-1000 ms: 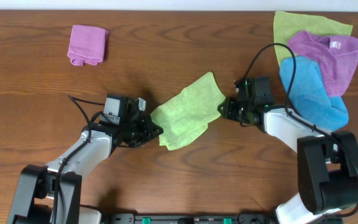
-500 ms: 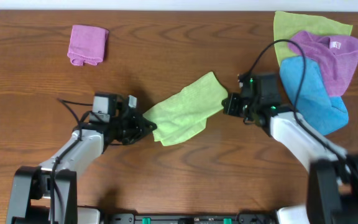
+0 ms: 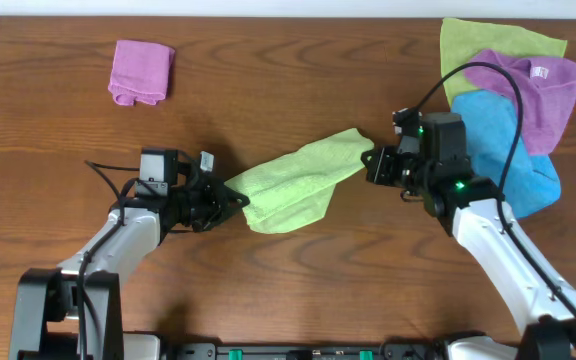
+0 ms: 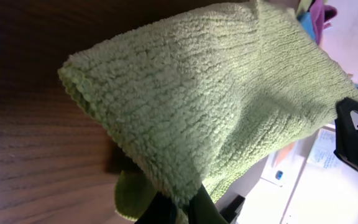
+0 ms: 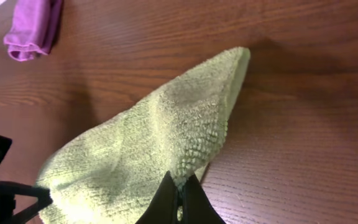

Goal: Fold the cloth
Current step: 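Lift the cloth and pull the grippers apart to stretch it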

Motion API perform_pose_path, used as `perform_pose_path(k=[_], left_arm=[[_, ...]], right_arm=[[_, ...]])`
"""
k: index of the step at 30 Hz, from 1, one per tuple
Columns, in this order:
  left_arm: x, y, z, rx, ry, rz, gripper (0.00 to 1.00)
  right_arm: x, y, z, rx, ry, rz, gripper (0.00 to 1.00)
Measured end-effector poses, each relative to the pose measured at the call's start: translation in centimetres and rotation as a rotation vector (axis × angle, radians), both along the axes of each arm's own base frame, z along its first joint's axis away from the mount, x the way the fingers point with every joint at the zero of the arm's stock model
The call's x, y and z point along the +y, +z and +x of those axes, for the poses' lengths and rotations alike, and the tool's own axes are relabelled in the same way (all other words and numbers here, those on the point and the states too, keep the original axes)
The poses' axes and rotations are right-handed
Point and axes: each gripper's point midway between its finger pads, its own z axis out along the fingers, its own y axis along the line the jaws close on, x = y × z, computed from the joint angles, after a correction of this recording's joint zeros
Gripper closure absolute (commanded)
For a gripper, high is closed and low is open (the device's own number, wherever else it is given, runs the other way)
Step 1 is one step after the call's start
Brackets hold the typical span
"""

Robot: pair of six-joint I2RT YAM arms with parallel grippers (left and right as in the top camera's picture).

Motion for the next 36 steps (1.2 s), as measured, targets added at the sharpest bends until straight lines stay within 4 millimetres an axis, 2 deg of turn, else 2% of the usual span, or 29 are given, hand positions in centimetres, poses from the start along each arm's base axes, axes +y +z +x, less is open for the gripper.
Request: perform_pose_path(k=[4,10,15,24,26,30,33,36], left_arm=[[0.6,1.5,1.0,-0.044,0.019,-0.014,0.94],[1.2,6.6,4.1,-0.200,0.043,-0.029,0.94],[1.3,9.6,6.2,-0.280,0.055,-0.027,0.94],[2.2,11.9,8.8,-0.392,0.109,0.007,0.94],[2.2,12.1,9.0,-0.393,0.118,0.003,0.94],[2.1,12.0,8.6,-0.371,0.111,-0.010,0.94],[1.9,11.1,7.4,-0.308,0.086,-0.013,0.94],[1.9,10.7,5.0,-0.240,0.048,-0.002,0.94]], right_arm=[[0.0,2.1,-0.4,-0.055,0.008,0.007,0.99],[0.1,6.5,-0.5,-0.198,0.022,0.031,0.99],[0.2,7.2,-0.2,-0.214,0.025,0.033,0.99],[0.5,12.7,2.4,-0.396,0.022,0.049,0.99],[0.6,12.6,2.6,-0.382,0.025,0.049,0.99],[0.5,10.3,1.4,-0.269,0.031,0.032,0.99],[0.2,9.2,-0.4,-0.188,0.035,0.017,0.99],[-0.2,9.8,-3.1,-0.147,0.046,0.009,0.99]])
